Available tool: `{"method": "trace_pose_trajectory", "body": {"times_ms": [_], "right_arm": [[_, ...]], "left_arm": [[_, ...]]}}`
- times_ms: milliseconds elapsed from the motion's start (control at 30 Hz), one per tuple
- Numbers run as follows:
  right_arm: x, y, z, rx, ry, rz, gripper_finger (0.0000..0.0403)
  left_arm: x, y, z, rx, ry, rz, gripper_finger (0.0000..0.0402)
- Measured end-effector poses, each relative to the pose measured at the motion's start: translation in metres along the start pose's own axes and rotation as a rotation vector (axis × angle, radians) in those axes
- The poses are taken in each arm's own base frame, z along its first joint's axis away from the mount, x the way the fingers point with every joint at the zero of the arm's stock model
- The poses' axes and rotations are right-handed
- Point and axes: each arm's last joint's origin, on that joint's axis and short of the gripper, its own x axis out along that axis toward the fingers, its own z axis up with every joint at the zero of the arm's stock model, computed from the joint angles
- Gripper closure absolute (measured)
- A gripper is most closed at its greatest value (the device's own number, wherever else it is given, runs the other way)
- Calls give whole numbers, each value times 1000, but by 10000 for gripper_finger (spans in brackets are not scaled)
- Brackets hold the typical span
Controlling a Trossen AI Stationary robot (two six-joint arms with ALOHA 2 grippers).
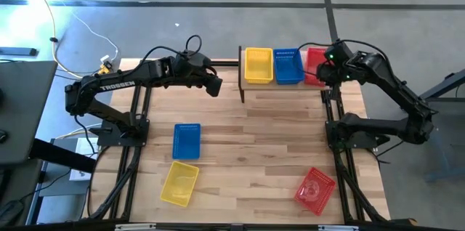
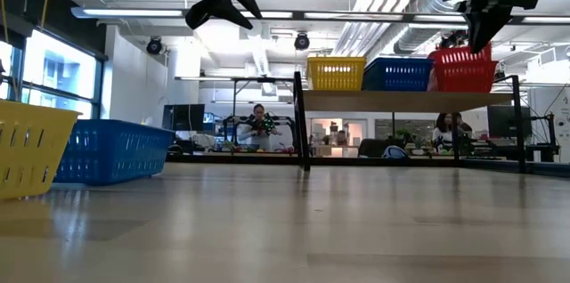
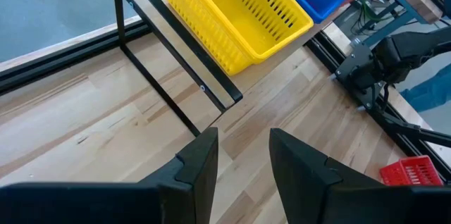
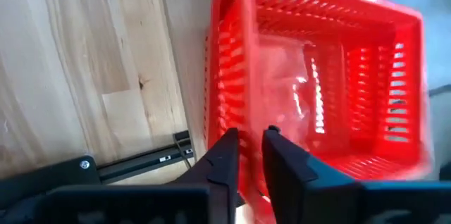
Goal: Stack baskets on shelf by color
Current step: Stack the top red bin on top of the other red bin on the shelf
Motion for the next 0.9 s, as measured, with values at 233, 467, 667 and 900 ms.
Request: {"method": "trace_pose_trajectory", "body": {"times_ms": [233, 467, 667, 900], "right_arm": [[-5, 1, -4, 73, 8, -42, 310], [-19, 10, -13, 189, -64, -72, 309], [-28, 21, -15, 406, -209, 100, 309], [-18, 19, -6, 577, -130, 186, 309]], "left_arm": [[0, -1, 0, 0, 13, -18, 284], [0, -1, -1, 1, 16, -23, 284], [0, -1, 0, 38, 15, -22, 284], [0, 0, -1, 59, 33, -35, 284]]}}
